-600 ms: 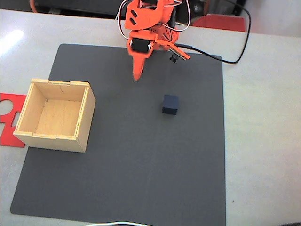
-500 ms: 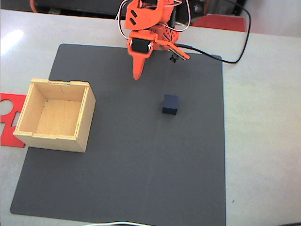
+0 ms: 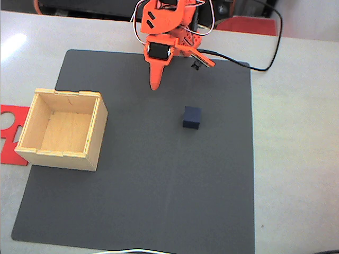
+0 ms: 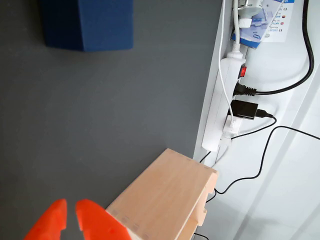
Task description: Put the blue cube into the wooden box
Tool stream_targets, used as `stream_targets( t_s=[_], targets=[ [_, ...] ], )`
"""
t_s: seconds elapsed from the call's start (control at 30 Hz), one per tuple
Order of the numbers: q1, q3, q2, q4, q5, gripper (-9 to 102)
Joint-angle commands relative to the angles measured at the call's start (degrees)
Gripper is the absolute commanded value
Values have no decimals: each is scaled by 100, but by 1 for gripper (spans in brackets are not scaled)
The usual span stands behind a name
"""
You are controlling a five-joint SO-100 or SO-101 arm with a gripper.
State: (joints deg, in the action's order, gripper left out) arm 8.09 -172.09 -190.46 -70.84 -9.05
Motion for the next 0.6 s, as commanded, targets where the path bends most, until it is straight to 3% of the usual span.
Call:
stream_targets(
  t_s=[0.0, 0.57],
  targets=[
    [-35, 0, -79, 62, -18, 0],
    [-70, 0, -79, 62, -26, 0]
  ],
)
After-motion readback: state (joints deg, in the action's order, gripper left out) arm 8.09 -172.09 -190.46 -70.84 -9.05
